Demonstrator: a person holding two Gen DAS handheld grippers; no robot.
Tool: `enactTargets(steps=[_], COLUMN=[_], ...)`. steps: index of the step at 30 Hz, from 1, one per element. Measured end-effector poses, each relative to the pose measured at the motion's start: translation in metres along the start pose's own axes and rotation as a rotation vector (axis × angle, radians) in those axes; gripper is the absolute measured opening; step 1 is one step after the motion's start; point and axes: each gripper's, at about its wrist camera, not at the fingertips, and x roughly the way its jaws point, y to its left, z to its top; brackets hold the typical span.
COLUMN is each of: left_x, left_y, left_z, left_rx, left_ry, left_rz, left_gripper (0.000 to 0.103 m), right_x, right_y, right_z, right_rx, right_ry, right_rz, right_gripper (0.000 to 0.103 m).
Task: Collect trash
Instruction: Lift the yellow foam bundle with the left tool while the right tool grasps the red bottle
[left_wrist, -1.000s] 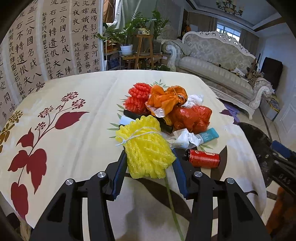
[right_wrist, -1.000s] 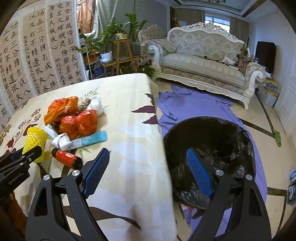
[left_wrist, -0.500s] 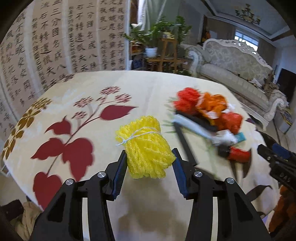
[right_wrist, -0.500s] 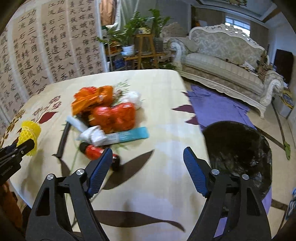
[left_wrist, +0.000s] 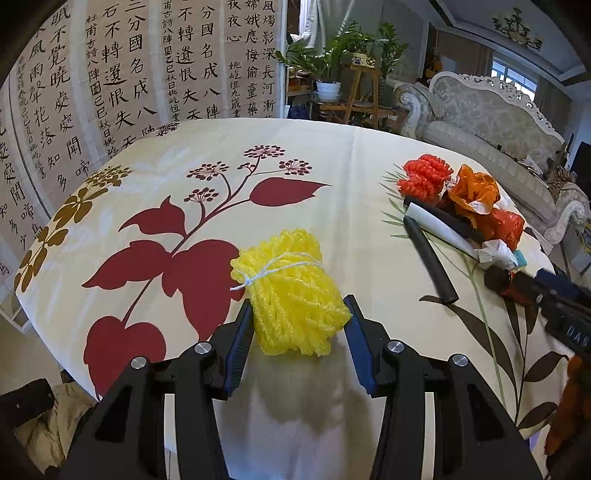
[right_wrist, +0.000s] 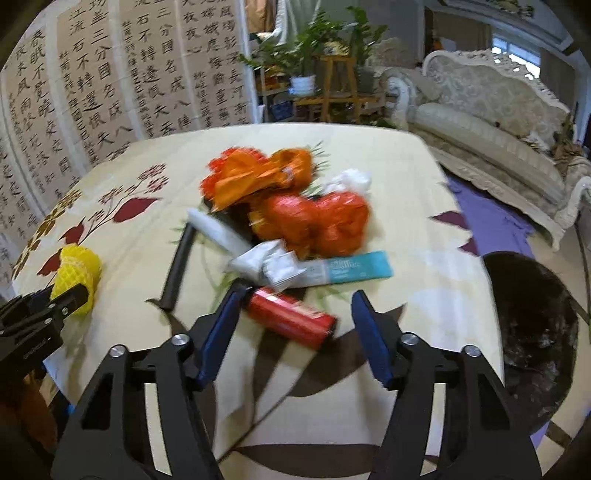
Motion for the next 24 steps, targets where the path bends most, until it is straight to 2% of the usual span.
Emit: enactTargets(steps=[3, 7, 12, 13, 15, 18, 24], left_x=[-0.001, 0.0, 0.0, 0.0, 0.0, 0.0, -0.001], left_y=[0.001, 0.004, 0.005, 0.005, 0.007, 0.01, 0.012], left_z=[0.0, -0.001, -0.001, -0.001, 0.0, 0.0, 0.0], left_rx=[-0.013, -0.02, -0.021, -0.023, -0.027, -0.034, -0.023], left_ry=[0.0, -0.003, -0.004, -0.006, -0.007, -0.01, -0.021], left_rz=[-0.005, -0.012, -0.014, -0.014, -0.011, 0.003, 0.01], left_gripper=[0.048, 0.048, 0.048, 0.048, 0.048, 0.048, 0.048], right_x=[0.001, 0.0, -0.002, -0.001, 0.001, 0.005, 0.013], right_y=[0.007, 0.015, 0.018, 0.017, 0.018, 0.021, 0.031], right_z=[-0.005, -0.012, -0.012, -0.011, -0.009, -0.007, -0.006], right_rx=[-0.012, -0.02, -0.035, -0.034, -0.039, -0.053, -0.079], right_ry=[0.023, 0.06, 0.049, 0.047, 0.045, 0.058, 0.069], right_rz=[0.024, 0.08, 0.065, 0.066, 0.078, 0.096, 0.092], right_gripper=[0.054, 0.053, 0.052, 0.05, 0.036, 0.029, 0.028])
